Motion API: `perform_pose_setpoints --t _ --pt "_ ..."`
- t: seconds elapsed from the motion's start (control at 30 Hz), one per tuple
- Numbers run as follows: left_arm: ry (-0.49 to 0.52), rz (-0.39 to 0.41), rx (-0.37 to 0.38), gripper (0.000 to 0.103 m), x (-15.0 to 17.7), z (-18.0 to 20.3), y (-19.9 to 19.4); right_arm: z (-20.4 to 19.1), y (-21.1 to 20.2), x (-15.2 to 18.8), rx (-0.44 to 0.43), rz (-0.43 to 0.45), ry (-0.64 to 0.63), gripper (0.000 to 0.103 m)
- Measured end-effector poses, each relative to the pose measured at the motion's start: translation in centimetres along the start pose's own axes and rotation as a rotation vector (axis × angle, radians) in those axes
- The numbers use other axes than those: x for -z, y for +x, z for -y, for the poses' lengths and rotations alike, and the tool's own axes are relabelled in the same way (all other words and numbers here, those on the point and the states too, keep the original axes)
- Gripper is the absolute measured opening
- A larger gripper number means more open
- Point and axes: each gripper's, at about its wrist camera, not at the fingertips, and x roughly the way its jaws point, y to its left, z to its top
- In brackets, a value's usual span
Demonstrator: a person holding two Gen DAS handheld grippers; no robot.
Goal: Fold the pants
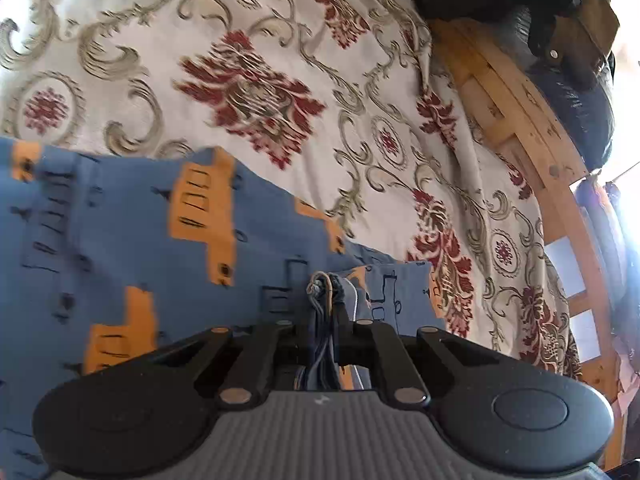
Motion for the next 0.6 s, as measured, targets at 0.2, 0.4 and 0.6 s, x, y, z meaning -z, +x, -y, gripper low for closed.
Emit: perform_pose_setpoints --t 0.2,0.4,0.6 --pt "-0.014 0.004 -0.050 0.009 -0.7 -1.8 -1.6 -1.2 1.1 -1.4 -0.039 0.019 -0.026 0.014" --pt "-0.009 0.006 -0.122 0.009 -1.0 -3.8 -2.9 -3.0 3.3 -3.3 -0.098 0.042 -0.056 0.014" --pt "-0.036 -0.014 -0.095 0.012 -1.2 -6.1 -2.7 -4.0 4.8 -3.1 -0.132 0.015 -0.085 0.014"
